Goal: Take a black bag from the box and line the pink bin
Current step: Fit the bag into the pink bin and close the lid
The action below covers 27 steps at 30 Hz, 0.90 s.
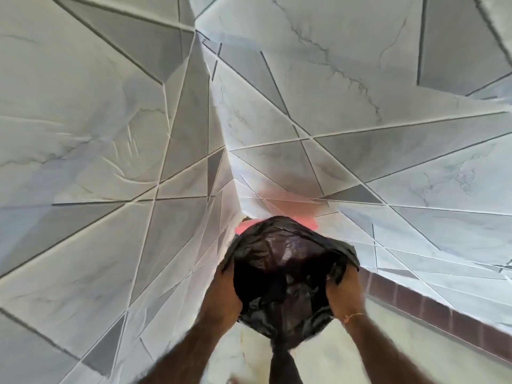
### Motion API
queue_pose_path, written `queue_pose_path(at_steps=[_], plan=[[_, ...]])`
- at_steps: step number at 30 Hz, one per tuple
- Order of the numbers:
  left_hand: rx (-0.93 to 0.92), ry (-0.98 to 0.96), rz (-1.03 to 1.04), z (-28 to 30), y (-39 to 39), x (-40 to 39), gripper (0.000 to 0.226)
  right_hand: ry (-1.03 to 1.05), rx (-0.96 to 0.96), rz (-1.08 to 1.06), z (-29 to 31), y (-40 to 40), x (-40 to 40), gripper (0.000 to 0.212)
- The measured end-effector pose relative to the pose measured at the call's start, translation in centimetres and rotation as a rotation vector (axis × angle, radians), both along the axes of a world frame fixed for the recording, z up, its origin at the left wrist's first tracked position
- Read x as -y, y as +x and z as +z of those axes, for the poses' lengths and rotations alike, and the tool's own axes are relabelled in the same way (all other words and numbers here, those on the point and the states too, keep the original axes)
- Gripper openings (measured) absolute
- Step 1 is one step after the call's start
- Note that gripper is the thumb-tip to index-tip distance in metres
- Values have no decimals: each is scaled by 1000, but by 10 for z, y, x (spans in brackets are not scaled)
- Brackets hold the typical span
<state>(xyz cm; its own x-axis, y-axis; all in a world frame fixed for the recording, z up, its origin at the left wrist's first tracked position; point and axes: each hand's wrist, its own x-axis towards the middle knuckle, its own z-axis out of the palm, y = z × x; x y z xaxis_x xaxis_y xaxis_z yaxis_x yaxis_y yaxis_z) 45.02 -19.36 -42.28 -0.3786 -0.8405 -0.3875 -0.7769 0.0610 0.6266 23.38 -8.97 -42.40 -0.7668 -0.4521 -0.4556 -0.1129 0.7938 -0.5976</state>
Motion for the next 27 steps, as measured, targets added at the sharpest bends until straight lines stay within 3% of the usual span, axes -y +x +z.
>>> queue_pose_path(at_steps=[6,10,13,17,21,27], plan=[[258,58,-176,-57,-8,4,80,277,68,41,-63,-30,-14,30],[304,138,-223,-100,-9,-1,74,269,205,359,-88,-16,-9,66],[288,165,-242,-126,-14,-3,67,235,274,451,-107,-2,4,82],[225,100,-73,-155,-21,11,81,175,250,316,-127,-7,24,84],[143,70,25,-178,-33,29,76,83,89,130,-141,-31,44,80],[31,-10,20,-208,-51,42,78,-4,-8,178,-170,-24,49,75]])
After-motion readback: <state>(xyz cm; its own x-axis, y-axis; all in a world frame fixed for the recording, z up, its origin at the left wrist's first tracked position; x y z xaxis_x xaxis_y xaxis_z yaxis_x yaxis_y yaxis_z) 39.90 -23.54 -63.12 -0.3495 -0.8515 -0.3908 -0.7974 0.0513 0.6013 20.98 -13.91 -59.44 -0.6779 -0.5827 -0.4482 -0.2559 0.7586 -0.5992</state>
